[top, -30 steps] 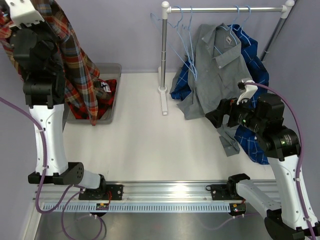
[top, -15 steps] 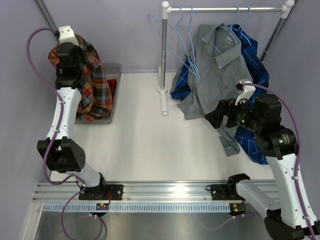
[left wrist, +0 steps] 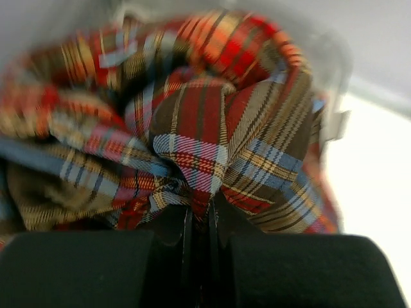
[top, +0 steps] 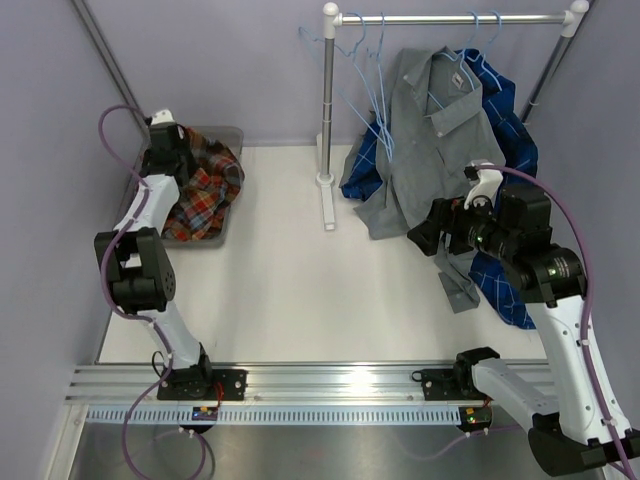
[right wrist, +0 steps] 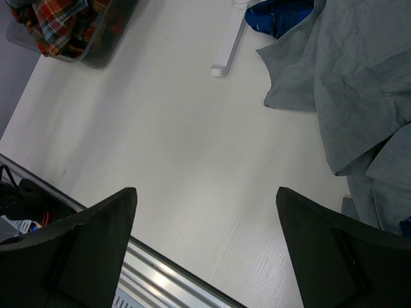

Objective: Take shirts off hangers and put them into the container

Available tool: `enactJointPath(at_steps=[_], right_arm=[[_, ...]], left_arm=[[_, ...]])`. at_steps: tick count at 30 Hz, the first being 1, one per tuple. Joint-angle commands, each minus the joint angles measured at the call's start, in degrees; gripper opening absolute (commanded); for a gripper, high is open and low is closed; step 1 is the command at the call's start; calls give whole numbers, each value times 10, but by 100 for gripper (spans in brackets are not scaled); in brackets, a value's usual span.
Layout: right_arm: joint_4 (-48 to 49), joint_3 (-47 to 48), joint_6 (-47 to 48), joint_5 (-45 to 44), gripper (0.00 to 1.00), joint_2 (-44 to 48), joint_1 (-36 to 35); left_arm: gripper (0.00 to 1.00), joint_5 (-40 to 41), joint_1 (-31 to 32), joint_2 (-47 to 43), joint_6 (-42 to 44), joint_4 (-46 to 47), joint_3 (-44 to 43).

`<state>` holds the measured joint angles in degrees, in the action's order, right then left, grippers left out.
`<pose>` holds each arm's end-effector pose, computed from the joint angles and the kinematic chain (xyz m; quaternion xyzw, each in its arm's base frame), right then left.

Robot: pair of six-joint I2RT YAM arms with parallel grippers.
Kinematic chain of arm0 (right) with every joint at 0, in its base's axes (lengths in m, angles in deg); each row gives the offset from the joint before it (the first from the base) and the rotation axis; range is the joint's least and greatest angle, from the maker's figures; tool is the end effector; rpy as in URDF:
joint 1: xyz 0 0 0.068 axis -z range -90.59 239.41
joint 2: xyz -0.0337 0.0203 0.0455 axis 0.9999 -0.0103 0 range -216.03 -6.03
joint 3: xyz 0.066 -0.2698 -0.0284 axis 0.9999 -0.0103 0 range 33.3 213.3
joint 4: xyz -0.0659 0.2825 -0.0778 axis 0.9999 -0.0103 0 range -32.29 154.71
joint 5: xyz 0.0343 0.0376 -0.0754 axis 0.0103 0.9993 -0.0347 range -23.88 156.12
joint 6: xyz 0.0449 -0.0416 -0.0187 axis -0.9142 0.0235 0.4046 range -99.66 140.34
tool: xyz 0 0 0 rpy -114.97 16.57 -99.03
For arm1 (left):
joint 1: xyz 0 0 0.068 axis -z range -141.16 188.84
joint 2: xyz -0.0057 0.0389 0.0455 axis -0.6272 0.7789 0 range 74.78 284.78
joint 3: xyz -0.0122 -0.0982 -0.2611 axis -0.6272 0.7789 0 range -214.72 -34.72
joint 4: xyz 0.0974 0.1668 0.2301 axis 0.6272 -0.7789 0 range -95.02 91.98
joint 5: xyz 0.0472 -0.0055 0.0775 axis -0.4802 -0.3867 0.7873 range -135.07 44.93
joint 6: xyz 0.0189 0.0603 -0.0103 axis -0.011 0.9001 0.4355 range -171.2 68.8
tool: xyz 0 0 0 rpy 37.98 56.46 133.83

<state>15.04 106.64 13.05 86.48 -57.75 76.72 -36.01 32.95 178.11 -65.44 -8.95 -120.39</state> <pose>0.1939 0.0614 0.4305 -0.1306 0.8387 0.2372 0.4725 0.4779 0.0572 0.2882 -0.1895 0.8369 0.0307 0.5125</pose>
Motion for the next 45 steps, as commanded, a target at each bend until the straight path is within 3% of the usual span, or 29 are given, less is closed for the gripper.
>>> enactJointPath(at_steps=[1,6,14,21,22,26,28,32,36,45], right_arm=[[-12,6,10,-14,99,-3,2],[-17,17,5,-27,100,-9,2],[-14,17,-9,-30,100,-9,2],[-10,40,-13,-16,99,-10,2],[-9,45,-14,-14,99,-8,2],[-9,50,-9,-9,99,-3,2],[-7,50,-8,-7,99,-2,2],[-2,49,-9,-1,99,-2,2],[1,50,-15,5,99,-4,2],[-3,40,-27,3,100,3,2]], left_arm=[[0,-32,-25,44,-53,-36,-16],[0,-59,-32,127,-75,-108,-81],[2,-65,-44,182,-85,-143,-89],[35,-87,-47,120,-70,-170,-117],[47,-81,-47,102,-68,-171,-118],[78,-65,-48,18,-45,-192,-140],[83,-72,-47,-30,-44,-196,-144],[85,-84,-12,-90,-37,-196,-127],[85,-41,47,-103,-12,-196,-105],[76,55,127,18,-4,-202,-129]])
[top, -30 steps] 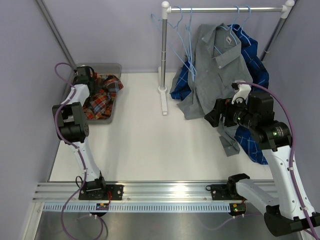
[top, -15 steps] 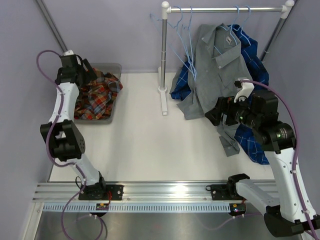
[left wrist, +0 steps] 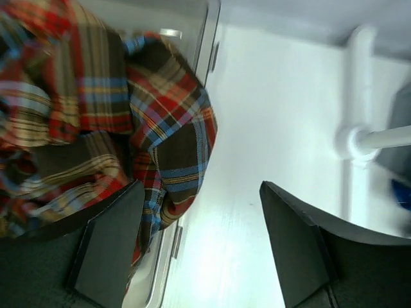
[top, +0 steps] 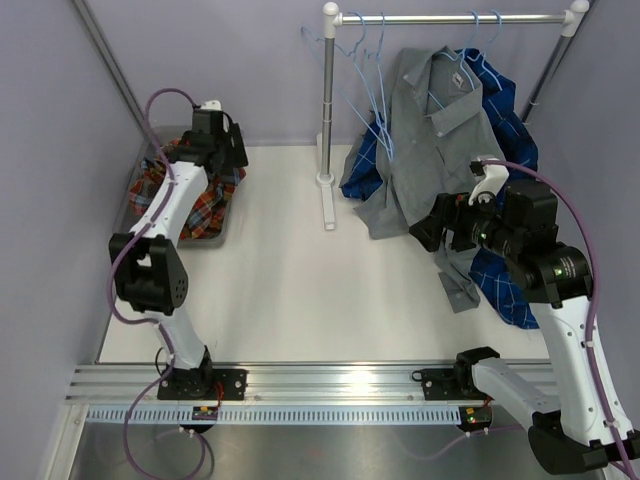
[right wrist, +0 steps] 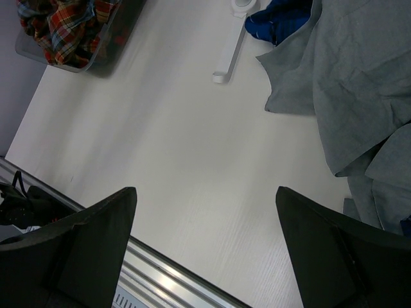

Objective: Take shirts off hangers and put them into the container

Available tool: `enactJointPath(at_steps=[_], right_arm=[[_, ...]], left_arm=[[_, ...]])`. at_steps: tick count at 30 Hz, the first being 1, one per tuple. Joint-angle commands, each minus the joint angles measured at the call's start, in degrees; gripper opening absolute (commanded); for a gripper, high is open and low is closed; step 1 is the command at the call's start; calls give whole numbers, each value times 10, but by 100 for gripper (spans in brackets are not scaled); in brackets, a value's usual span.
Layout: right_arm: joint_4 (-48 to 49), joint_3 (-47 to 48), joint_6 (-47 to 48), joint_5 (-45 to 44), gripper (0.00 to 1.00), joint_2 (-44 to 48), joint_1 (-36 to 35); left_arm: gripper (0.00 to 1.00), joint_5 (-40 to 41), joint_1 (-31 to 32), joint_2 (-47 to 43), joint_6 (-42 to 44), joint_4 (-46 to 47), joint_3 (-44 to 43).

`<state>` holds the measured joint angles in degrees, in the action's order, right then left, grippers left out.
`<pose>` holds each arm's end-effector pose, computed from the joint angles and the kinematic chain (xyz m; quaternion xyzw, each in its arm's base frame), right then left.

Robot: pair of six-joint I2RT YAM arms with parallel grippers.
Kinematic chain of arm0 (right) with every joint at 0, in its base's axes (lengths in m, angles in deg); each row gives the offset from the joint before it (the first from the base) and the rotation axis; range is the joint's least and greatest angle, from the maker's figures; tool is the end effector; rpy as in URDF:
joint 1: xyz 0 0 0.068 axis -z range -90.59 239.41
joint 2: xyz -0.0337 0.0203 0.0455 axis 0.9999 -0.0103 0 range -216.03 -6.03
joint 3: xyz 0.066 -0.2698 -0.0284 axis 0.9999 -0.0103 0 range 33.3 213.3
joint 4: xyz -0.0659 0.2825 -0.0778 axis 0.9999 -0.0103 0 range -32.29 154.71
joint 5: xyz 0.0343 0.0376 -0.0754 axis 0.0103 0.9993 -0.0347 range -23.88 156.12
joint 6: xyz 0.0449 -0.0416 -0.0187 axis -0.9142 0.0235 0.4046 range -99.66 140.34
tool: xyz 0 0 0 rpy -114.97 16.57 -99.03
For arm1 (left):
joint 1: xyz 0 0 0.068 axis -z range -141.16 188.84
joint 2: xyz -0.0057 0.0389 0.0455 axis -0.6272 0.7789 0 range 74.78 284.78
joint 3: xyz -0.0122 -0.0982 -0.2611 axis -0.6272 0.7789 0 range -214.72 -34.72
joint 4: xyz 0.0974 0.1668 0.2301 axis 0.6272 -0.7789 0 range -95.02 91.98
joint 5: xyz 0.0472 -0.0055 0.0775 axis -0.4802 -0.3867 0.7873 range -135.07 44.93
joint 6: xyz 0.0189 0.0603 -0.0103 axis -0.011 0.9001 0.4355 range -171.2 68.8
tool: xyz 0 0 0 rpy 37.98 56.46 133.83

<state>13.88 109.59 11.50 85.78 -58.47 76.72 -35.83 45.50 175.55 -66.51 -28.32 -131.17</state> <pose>0.1915 0.0603 0.4439 -0.1174 0.8366 0.2392 0.4787 0.4595 -0.0456 0.3477 -0.1039 0.8773 -0.0182 0.4682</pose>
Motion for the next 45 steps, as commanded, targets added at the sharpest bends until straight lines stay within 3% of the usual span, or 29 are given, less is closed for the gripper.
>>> enactJointPath(at_steps=[1,14,15,18,20,26,39,42,43,44,45], right_arm=[[9,8,-14,9,99,15,2],[1,-10,-26,-15,100,29,2],[0,-8,-27,-15,99,27,2],[1,-6,-27,-17,99,23,2],[5,-6,-28,-16,100,23,2],[11,-5,-28,-13,100,15,2],[16,4,-28,-11,99,-8,2],[18,1,-30,-5,100,-8,2],[19,1,-30,-3,99,-8,2],[19,3,-29,-2,100,-7,2],[17,5,-28,-1,100,-7,2]], left_arm=[[74,65,1,54,5,-10,-25],[39,103,-5,151,8,-10,-59],[30,103,-7,147,4,-10,-59],[14,106,-19,138,3,-10,-61],[10,107,-34,123,-3,-9,-56],[7,97,-80,116,-15,-9,-37],[6,40,-73,195,-25,-9,13],[12,30,-71,204,-24,-10,18],[20,29,-70,206,-24,-12,14],[20,29,-71,203,-24,-17,11],[28,29,-71,197,-24,-26,6]])
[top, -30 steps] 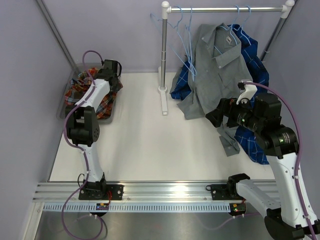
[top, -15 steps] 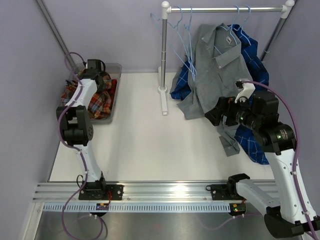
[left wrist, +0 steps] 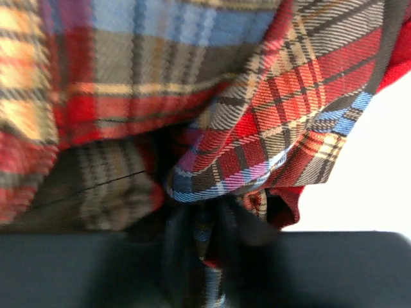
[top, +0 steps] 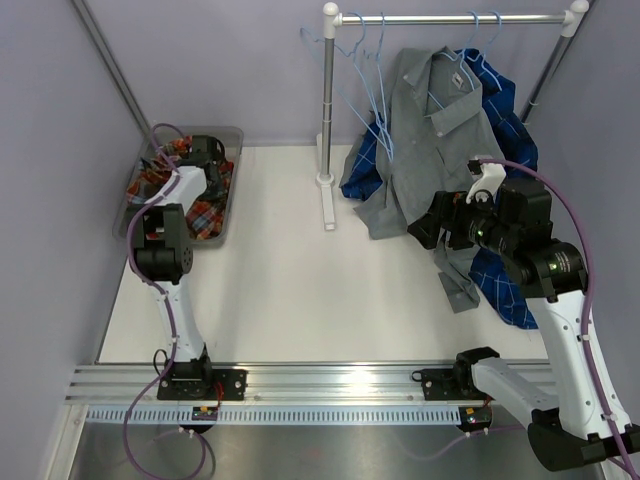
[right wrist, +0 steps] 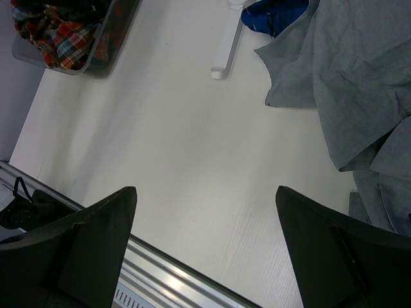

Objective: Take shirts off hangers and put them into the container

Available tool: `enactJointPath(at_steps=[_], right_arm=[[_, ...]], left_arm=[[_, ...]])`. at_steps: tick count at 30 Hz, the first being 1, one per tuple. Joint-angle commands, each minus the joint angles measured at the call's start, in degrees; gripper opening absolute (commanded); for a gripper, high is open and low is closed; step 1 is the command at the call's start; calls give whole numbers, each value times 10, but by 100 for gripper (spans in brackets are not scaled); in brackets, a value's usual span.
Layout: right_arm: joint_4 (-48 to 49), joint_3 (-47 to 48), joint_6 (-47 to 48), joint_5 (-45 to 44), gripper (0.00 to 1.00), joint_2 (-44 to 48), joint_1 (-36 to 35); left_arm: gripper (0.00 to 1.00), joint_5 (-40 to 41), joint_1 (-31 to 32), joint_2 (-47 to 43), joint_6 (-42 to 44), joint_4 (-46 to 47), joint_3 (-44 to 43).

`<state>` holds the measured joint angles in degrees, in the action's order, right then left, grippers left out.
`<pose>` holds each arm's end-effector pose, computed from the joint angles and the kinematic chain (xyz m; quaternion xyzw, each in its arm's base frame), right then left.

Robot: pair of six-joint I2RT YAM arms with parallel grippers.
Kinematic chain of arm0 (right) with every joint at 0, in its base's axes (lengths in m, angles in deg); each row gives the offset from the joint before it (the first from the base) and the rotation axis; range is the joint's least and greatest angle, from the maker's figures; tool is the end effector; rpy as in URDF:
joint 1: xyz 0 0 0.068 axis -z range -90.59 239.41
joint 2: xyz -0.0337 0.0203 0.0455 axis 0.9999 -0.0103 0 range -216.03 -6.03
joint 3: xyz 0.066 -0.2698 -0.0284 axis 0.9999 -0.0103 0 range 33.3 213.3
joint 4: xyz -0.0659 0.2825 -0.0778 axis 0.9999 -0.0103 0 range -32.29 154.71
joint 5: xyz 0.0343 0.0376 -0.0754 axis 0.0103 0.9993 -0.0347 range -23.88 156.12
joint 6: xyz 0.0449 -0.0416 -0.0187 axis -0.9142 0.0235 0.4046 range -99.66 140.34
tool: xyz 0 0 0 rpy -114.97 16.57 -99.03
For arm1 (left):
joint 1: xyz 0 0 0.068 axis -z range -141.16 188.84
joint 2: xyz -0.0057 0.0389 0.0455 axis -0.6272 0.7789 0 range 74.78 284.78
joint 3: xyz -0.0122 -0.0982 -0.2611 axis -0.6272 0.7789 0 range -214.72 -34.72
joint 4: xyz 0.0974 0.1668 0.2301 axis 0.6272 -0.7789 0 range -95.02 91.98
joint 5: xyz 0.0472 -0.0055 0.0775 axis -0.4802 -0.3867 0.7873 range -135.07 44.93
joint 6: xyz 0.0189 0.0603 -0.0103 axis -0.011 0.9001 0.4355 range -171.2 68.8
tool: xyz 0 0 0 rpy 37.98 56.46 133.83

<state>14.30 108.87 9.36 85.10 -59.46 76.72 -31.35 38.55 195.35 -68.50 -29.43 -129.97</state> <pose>0.1991 0.0614 0.4370 -0.0972 0.8453 0.2423 0.4662 0.5089 0.0143 0.1761 -0.1793 0.9349 0.0712 0.2979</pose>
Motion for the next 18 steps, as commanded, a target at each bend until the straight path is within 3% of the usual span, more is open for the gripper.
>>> enactJointPath(at_steps=[1,5,6,9,10,12,18], right_arm=[[12,15,-4,5,99,4,2],[0,46,8,-3,100,10,2],[-1,52,10,-3,99,12,2],[-6,75,18,-7,100,18,3],[-9,88,20,-17,99,21,2],[-18,100,24,-29,99,29,2],[-35,125,21,-86,99,75,2]], left_arm=[[33,-19,-1,-23,-5,-19,-16],[59,-32,-1,-118,-3,-21,-37],[71,-30,-1,-138,2,-22,-42],[84,-33,-1,-215,11,-38,-54],[93,-38,-1,-235,14,-42,-55],[99,-48,-1,-298,31,-50,-46],[99,-79,-1,-514,61,-71,40]])
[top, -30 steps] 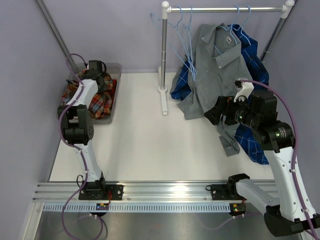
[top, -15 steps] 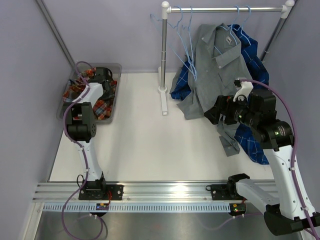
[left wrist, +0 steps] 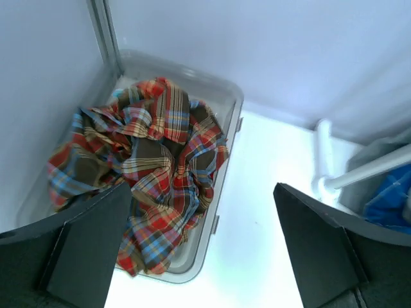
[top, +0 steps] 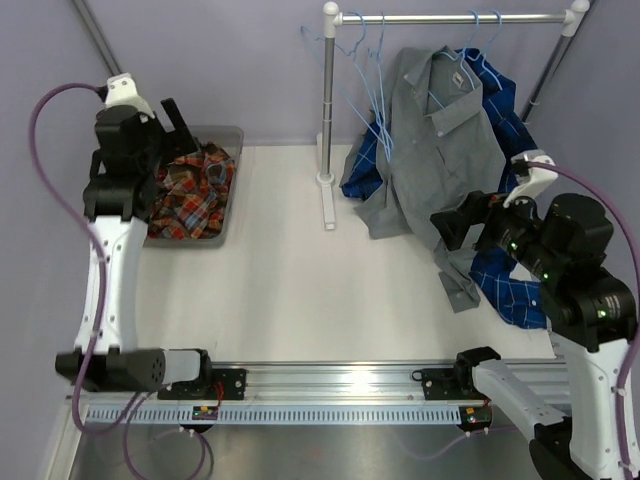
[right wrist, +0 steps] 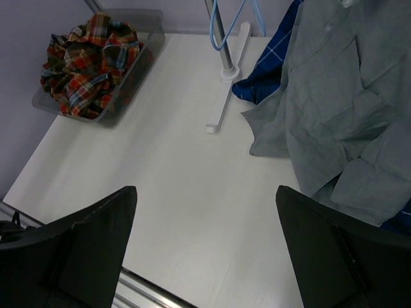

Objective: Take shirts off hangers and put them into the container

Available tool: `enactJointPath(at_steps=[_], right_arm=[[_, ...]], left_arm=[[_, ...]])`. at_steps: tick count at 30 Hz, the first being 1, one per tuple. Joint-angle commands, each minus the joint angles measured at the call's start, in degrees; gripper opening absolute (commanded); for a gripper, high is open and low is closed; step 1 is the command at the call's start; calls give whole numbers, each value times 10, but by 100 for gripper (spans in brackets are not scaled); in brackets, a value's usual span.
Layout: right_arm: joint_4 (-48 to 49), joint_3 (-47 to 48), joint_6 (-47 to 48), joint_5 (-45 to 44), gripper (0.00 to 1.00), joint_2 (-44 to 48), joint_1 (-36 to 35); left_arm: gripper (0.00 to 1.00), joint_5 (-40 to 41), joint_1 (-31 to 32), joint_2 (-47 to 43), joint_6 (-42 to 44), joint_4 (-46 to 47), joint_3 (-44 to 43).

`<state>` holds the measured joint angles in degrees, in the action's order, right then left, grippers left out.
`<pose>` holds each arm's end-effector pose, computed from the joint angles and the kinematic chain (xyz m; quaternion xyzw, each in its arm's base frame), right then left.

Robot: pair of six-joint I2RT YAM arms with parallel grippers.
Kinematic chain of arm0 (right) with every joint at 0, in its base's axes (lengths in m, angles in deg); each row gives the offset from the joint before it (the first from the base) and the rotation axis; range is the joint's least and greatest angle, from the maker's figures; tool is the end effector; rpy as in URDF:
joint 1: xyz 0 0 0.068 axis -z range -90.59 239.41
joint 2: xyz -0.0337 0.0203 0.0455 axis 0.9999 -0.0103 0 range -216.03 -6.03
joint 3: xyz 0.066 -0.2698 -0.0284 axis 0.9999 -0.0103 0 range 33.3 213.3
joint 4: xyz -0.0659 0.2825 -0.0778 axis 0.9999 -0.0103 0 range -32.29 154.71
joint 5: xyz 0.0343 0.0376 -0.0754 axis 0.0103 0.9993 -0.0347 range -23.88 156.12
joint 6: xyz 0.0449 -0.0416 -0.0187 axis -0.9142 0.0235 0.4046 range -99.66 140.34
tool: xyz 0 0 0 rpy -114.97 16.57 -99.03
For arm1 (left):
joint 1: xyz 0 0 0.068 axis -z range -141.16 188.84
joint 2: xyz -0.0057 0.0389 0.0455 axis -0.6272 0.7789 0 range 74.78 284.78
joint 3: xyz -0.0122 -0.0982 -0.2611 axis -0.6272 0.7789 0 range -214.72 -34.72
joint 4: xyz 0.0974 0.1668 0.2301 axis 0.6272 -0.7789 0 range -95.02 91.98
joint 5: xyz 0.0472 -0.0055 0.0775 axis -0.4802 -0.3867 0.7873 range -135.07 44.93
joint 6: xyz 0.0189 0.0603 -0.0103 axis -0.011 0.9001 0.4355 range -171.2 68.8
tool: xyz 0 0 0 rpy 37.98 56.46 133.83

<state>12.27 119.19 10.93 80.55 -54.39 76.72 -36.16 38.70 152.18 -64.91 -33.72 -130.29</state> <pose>0.1422 0.0447 0.5063 -0.0990 0.7841 0.2136 0.5742 0.3315 0.0085 0.4867 -0.1426 0.7928 -0.0074 0.5925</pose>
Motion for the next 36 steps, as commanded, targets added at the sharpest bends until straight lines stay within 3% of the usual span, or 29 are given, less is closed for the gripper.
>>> enactJointPath(at_steps=[1,10,17,25,36], right_arm=[[-11,17,2,-58,99,45,3],[-1,-34,-24,-175,100,153,-40],[13,-58,-3,-227,99,220,-70],[22,-94,12,-255,100,273,-73],[25,-102,22,-252,99,299,-73]], left_arm=[[99,-42,-2,-114,26,-29,58],[99,-28,-3,-458,33,-39,271],[99,8,34,-582,16,-142,306],[99,-1,44,-640,-2,-236,310],[99,-35,44,-632,-32,-248,324]])
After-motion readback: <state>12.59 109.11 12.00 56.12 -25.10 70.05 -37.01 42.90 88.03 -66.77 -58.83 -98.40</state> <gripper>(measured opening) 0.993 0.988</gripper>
